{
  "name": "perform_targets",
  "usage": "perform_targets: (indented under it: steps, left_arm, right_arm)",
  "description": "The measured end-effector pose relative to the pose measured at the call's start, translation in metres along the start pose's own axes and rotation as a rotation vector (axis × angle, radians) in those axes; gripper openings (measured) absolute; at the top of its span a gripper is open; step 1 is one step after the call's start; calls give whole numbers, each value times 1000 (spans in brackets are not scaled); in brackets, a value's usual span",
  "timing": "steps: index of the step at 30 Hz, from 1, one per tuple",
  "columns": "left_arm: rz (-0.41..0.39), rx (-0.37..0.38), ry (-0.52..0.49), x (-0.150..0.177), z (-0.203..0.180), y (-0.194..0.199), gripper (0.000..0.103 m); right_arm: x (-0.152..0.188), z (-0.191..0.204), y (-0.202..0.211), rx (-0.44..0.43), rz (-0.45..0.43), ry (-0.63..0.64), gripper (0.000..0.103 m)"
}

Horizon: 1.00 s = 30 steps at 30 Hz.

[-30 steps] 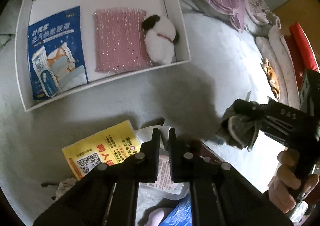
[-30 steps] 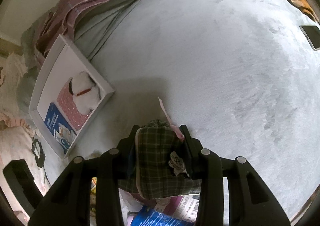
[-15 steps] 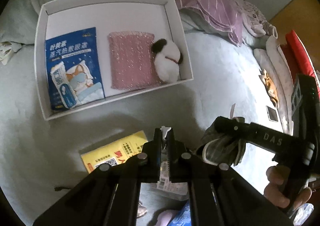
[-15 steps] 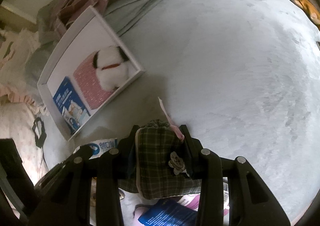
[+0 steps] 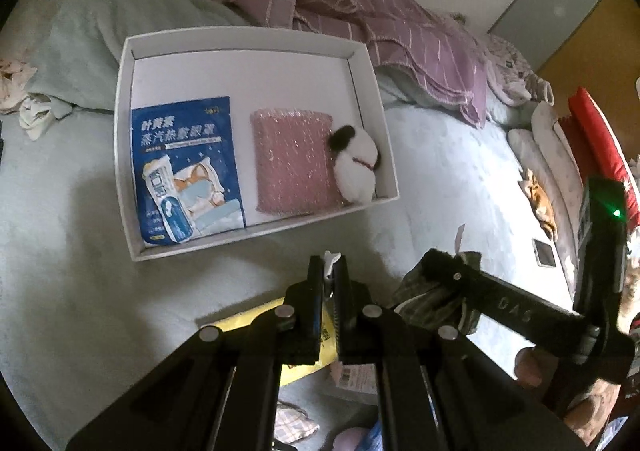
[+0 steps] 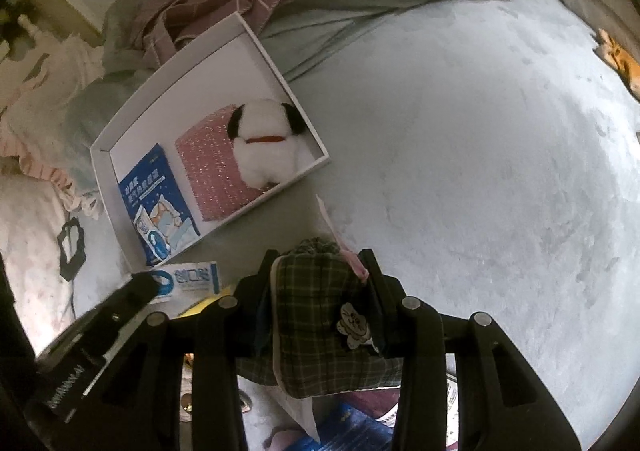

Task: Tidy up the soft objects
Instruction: 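Carry the pouch over the tray and open the right gripper while the left gripper carries the box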

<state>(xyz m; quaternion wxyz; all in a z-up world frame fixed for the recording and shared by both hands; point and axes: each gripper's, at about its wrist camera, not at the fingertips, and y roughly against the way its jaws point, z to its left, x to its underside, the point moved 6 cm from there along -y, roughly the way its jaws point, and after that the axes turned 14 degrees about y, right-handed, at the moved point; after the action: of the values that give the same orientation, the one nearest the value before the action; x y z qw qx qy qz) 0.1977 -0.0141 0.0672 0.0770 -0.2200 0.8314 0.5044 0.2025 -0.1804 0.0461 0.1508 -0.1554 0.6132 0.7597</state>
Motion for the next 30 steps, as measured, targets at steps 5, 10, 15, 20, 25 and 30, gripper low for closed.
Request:
perform_targets:
  steps: [5,10,15,20,25,30]
  left_arm:
    - [-24,28,21,-7,8,8,3]
    - [-94,83,38,-19,22,24,3]
    - [-136,101,99,-34,48,30,3]
    - [-192,93,168,-46,78,38,3]
    - [-224,107,211,-53,97,39,3]
    - [-245,118,226,-59,108,28,3]
  right_arm:
    - [-1,12,0,-12,-32,27,41]
    - [-8,27,8,19,-111,89,41]
    - [-19,49,9,16,-151,144,41]
    - [-35,75,2,35,-160,203,41]
    - [-45,103,-14,12,-157,254,41]
    - [-51,137,-25,-14,-200,335,41]
